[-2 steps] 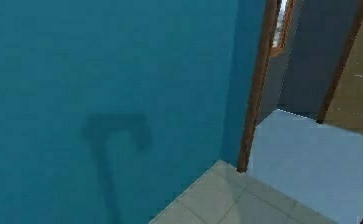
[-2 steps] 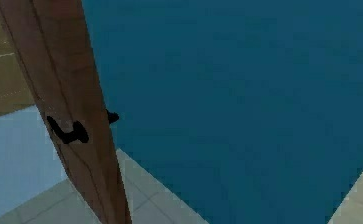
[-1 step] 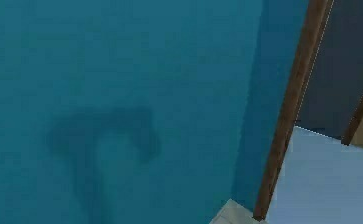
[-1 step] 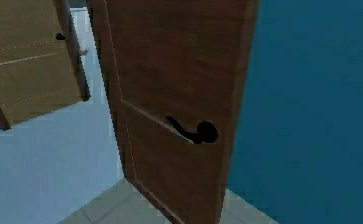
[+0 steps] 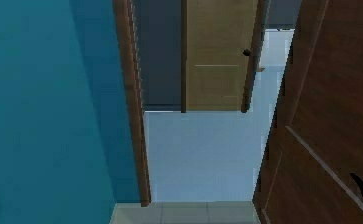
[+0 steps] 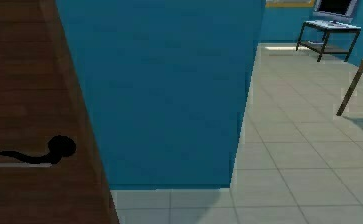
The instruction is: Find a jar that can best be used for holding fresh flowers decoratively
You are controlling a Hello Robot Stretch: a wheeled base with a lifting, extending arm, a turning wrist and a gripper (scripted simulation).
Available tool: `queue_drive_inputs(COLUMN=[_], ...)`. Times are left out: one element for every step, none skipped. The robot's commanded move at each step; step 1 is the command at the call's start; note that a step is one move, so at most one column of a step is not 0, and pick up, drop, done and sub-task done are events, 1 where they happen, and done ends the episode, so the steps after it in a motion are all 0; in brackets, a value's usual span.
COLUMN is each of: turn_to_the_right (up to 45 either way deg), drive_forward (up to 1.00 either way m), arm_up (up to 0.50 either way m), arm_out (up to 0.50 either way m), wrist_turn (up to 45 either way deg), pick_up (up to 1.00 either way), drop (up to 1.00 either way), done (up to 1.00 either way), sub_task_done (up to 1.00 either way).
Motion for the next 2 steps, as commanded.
queue_drive_inputs(turn_to_the_right=[9.0, 0.0], drive_forward=[0.0, 1.0], arm_up=[0.0, 0.0], arm_out=[0.0, 0.0], wrist_turn=[0.0, 0.0], pick_up=[0.0, 0.0], drop=[0.0, 0.0], done=[0.0, 0.0], sub_task_done=[0.0, 0.0])
